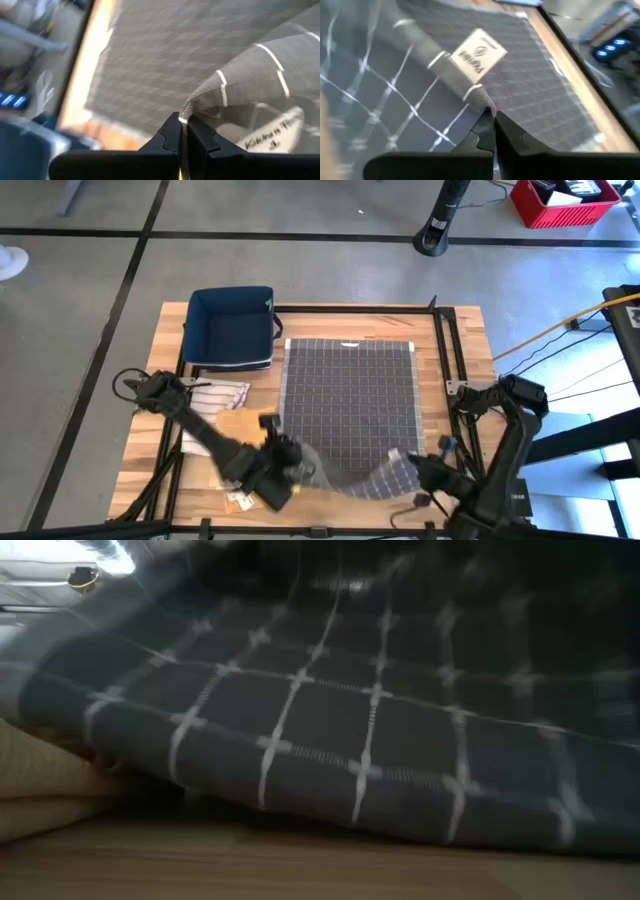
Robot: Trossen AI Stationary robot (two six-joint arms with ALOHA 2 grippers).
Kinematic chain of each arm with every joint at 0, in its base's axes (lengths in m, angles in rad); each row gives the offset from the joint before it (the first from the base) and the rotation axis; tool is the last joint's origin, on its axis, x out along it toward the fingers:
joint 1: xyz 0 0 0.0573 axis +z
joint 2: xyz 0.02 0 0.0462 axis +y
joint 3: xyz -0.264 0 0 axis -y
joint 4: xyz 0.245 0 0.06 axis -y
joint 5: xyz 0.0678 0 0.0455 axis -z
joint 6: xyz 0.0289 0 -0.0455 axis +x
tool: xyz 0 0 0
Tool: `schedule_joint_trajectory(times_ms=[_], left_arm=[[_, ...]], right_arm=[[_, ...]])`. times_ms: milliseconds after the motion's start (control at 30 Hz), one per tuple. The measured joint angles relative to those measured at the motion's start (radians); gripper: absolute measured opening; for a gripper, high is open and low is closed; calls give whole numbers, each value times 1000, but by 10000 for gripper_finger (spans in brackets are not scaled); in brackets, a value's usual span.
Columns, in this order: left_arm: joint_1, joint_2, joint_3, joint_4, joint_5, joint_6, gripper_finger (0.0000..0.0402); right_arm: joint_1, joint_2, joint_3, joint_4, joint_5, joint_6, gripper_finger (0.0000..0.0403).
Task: Fold towel
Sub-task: Fold the gray pattern towel
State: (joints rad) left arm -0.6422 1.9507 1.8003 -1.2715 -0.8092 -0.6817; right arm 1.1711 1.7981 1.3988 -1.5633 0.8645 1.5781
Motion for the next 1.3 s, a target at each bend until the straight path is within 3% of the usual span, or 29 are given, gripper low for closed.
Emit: schedule_joint_trajectory(times_ms=[300, 467, 700, 900, 1033, 1133, 1300], left_arm=[[179, 0, -132, -116, -24, -43, 7], [274, 2, -204, -74, -31, 32, 7], [357, 0, -307, 106, -26, 207, 7], [374, 1, -402, 254, 119, 262, 7], [349, 2, -436, 288, 149, 238, 8], [338, 0, -431, 275, 125, 244, 8], [373, -46, -403, 198, -20, 263, 3]], right_arm=[[-167, -172, -337, 0, -75, 14, 3], [-252, -307, -521, 65, -90, -5, 3], [-317, -441, -714, 196, -125, -63, 3], [-302, -461, -772, 306, -215, -78, 3], [-280, -456, -787, 404, -230, -130, 3], [-281, -456, -779, 356, -205, -135, 3], [-290, -490, -721, 131, -94, -27, 3]])
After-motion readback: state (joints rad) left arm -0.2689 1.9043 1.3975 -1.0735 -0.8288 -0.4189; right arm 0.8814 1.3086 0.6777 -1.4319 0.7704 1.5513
